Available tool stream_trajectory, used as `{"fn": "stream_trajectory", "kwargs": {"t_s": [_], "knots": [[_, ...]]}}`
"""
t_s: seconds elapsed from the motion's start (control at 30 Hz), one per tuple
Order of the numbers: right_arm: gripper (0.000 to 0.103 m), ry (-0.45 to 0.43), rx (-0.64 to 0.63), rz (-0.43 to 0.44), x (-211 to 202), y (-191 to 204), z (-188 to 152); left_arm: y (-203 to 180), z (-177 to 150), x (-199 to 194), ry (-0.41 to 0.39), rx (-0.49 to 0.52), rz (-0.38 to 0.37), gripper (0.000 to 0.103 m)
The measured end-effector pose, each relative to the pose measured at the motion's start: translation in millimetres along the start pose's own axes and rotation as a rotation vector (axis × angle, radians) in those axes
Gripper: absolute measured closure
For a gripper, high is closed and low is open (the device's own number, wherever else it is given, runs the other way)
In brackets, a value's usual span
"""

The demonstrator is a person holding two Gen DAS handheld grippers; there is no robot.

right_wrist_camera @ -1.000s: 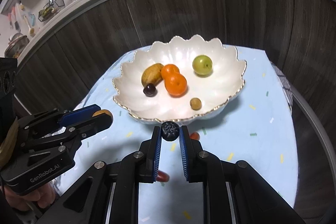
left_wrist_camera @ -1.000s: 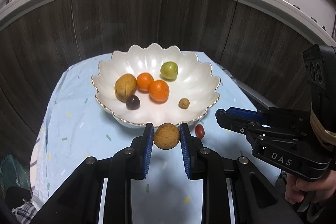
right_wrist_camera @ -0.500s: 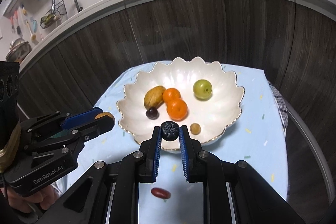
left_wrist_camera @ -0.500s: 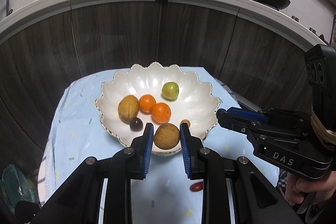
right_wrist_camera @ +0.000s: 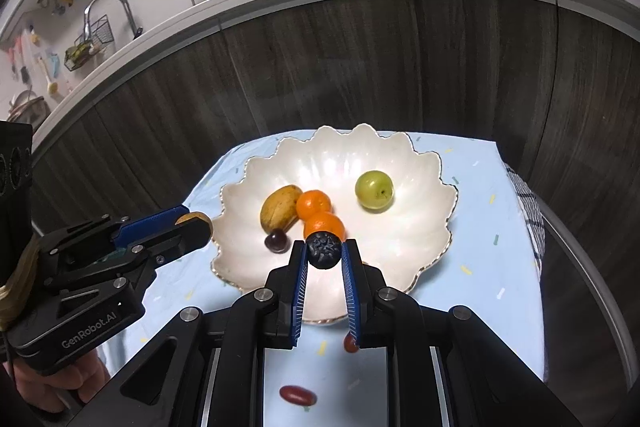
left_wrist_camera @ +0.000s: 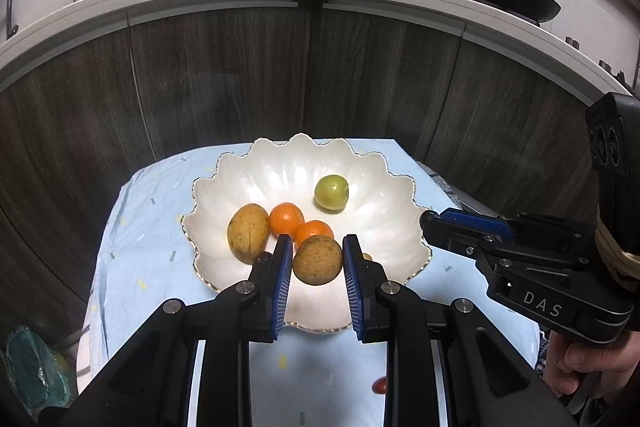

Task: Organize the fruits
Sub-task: 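Lift the brown fruit and blueberry over the white bowl with both tools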

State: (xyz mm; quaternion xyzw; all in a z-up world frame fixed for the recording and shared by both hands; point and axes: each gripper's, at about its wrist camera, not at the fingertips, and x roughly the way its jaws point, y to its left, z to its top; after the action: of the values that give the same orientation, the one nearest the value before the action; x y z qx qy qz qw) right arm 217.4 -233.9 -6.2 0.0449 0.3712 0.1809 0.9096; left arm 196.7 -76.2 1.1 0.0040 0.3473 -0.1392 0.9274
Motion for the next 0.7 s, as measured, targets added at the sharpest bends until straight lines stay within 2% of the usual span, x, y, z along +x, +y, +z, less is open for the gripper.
{"fn": "stream_trajectory", "kwargs": {"t_s": [0.7], "knots": [[0.084,0.044,0.024,-0.026,50,-21,15,20,13,57,0.053,-0.013,0.013,0.077]]}}
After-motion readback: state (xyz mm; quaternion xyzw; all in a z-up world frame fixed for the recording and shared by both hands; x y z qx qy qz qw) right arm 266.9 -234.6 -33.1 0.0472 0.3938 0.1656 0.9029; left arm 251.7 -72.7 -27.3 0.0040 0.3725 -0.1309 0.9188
